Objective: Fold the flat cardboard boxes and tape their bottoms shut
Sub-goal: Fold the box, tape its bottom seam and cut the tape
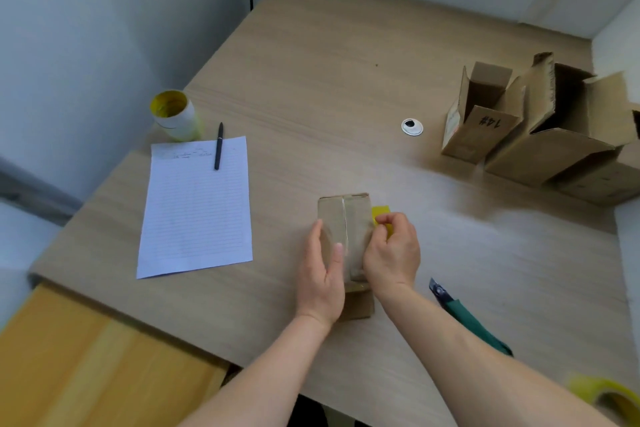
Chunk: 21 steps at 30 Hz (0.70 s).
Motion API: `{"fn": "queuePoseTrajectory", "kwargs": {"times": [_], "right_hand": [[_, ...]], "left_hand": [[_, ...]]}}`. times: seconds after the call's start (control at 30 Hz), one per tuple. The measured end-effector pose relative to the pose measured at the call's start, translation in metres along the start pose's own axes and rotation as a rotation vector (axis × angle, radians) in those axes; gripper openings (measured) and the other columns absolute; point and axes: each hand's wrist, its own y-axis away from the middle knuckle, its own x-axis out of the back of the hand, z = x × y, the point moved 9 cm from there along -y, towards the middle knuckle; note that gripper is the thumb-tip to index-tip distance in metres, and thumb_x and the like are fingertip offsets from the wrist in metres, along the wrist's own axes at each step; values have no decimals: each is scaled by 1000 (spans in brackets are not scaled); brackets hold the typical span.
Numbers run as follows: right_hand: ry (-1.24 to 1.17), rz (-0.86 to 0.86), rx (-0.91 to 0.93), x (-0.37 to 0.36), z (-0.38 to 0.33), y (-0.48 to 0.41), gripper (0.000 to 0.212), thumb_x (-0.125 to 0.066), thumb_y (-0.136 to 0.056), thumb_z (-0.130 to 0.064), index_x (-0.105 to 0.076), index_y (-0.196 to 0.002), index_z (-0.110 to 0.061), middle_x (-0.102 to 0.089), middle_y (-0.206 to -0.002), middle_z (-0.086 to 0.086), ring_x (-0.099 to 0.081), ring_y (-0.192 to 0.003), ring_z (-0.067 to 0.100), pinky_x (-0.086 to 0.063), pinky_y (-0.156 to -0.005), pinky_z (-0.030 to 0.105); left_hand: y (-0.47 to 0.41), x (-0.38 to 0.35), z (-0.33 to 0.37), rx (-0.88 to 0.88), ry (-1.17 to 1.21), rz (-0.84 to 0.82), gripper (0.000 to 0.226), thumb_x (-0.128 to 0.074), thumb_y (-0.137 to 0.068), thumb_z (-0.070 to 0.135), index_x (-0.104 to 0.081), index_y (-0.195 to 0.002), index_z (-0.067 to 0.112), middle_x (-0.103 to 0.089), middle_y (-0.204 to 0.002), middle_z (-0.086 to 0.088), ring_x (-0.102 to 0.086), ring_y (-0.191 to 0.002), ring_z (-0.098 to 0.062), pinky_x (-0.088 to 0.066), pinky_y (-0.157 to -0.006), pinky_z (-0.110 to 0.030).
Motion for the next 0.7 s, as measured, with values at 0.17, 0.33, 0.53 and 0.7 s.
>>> {"fn": "queuePoseTrajectory", "kwargs": {"times": [0.17,0.33,0.53,0.7], "right_hand": [[-67,34,-15,-1,16,0,14,-40,-89,-26,-54,-93,-24,-62,-99,2,-55,-94,25,-41,-81,36],[-90,-29,-4,-5,19,-1,19,-35,-82,-33,-51,-90,-28,-60,-86,-6,-52,-83,21,-38,-74,35],[-67,-116,94,2,21,-15,14,-37,-91,-29,-50,-95,-23,-56,-80,-7,-53,-80,25,-36,-69,36],[-5,-145,125,-2,20,-14,10,-36,-93,-28,-46,-95,-25,-59,-84,-1,-52,-77,25,-31,-67,33]], "left_hand": [[-6,0,-32,340,353,221,21,-42,-106,30,-63,-103,29,-62,-105,17,-56,-107,-8,-40,-82,-9],[-21,8,-29,96,24,109,50,-38,-89,61,-65,-114,26,-62,-110,10,-58,-106,-9,-43,-90,-20],[-18,-1,36,-513,-616,83,37,-48,-93,46,-65,-111,18,-52,-103,-5,-54,-91,-23,-49,-70,-31],[-14,-21,43,-33,-753,47,38,-45,-94,47,-57,-112,16,-45,-123,-8,-50,-106,-33,-47,-86,-43]]}}
